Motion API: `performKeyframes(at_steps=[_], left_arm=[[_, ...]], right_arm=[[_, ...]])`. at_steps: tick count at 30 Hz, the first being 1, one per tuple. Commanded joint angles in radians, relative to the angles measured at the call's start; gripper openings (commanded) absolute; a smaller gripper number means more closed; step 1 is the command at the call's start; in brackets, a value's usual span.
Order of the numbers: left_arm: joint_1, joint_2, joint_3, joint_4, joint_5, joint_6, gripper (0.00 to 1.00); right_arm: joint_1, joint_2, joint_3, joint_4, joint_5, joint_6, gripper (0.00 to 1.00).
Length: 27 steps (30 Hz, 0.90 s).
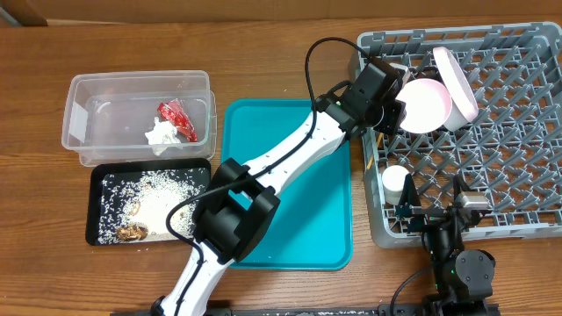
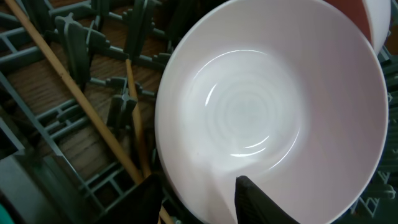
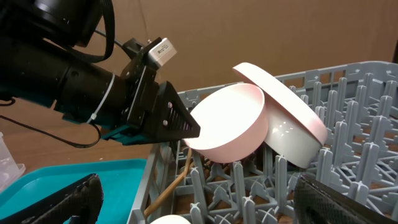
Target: Sort waste into correct bins and load items into the dishwasher
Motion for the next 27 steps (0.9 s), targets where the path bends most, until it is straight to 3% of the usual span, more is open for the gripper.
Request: performKeyframes(at_steps=[1, 17, 23, 27], left_arm=[[0.000, 0.016, 0.002, 0.008, 0.015, -0.025, 0.40], [0.007, 0.049, 0.002, -0.010, -0.002, -0.051, 0.34], [0.016, 0.048, 0.006, 0.019, 0.045, -0.058, 0.06], [0.036, 0.043, 0.031, 0.012, 0.075, -0.059, 0.04]], right_arm=[[-0.007, -0.010, -0.010, 0.003, 0.002, 0.003, 1.00], [-0.007, -0.010, -0.010, 0.003, 0.002, 0.003, 1.00], [-0.007, -0.010, -0.010, 0.003, 0.002, 0.003, 1.00], [-0.007, -0.010, -0.010, 0.003, 0.003, 0.003, 1.00]])
